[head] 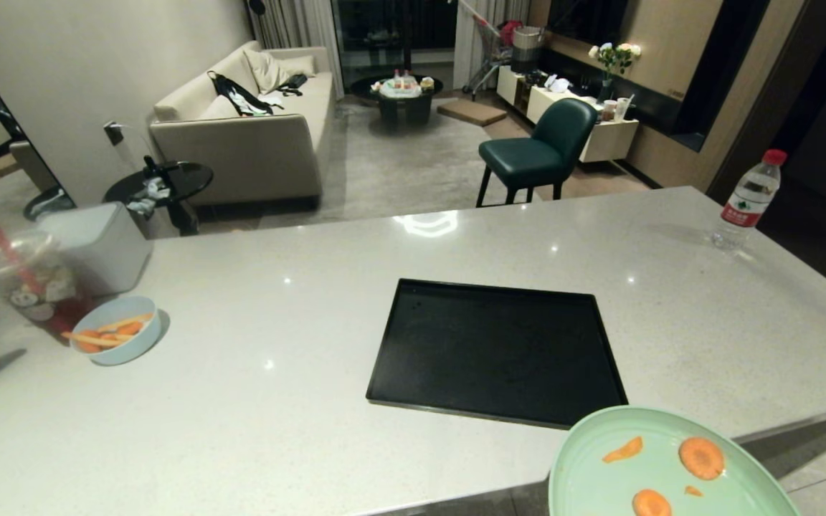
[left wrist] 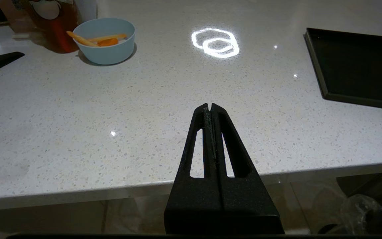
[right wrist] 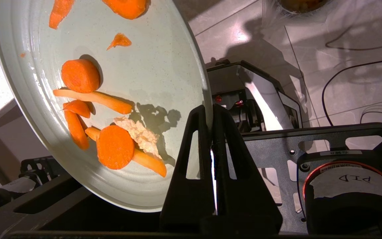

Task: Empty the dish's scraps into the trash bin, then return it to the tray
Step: Move the plate over the trash can

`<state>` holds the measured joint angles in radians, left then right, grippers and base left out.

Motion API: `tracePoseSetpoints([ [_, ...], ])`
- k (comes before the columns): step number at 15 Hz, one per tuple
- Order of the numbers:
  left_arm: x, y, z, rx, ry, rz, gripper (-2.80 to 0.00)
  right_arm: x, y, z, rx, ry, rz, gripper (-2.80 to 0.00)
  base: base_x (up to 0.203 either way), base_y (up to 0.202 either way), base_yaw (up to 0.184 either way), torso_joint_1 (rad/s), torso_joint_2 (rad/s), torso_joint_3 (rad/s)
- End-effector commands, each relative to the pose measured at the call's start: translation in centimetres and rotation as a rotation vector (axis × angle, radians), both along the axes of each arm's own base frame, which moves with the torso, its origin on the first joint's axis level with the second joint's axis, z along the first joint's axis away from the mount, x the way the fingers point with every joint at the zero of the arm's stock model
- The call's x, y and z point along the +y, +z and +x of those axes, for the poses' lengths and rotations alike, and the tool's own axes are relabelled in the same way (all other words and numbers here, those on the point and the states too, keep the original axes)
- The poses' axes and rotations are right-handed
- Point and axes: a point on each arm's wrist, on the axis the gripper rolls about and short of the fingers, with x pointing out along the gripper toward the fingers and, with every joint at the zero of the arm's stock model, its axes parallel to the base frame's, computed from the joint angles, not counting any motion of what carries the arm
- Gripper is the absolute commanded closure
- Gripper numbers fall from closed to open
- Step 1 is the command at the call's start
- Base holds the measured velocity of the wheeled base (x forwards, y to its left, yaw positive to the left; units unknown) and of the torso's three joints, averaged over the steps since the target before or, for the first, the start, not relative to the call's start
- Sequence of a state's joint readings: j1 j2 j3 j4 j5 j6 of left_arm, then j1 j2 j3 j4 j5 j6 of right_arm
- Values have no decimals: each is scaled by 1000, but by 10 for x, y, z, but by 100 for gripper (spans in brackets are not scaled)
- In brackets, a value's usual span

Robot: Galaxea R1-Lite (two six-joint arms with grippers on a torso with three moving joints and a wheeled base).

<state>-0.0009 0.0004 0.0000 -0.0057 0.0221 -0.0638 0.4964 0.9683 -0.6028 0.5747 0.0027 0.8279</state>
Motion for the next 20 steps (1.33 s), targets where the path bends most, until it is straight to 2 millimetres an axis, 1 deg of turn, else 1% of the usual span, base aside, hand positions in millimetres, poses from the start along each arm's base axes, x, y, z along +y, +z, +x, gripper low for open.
tracePoseSetpoints([
  [1, 0, 0, 0, 1, 0, -1, 0, 0, 0, 0, 6, -4, 0, 0, 0, 0, 0, 0, 0, 0],
  [5, 0, 0, 0, 1, 1, -1, 0, 0, -1, 0, 8, -3, -1, 0, -24, 0, 1, 3, 0, 0],
  [20, 0, 0, 0, 1, 2, -1, 0, 0, -1, 0, 6, -3, 1, 0, -195, 0, 0, 0, 1, 3],
])
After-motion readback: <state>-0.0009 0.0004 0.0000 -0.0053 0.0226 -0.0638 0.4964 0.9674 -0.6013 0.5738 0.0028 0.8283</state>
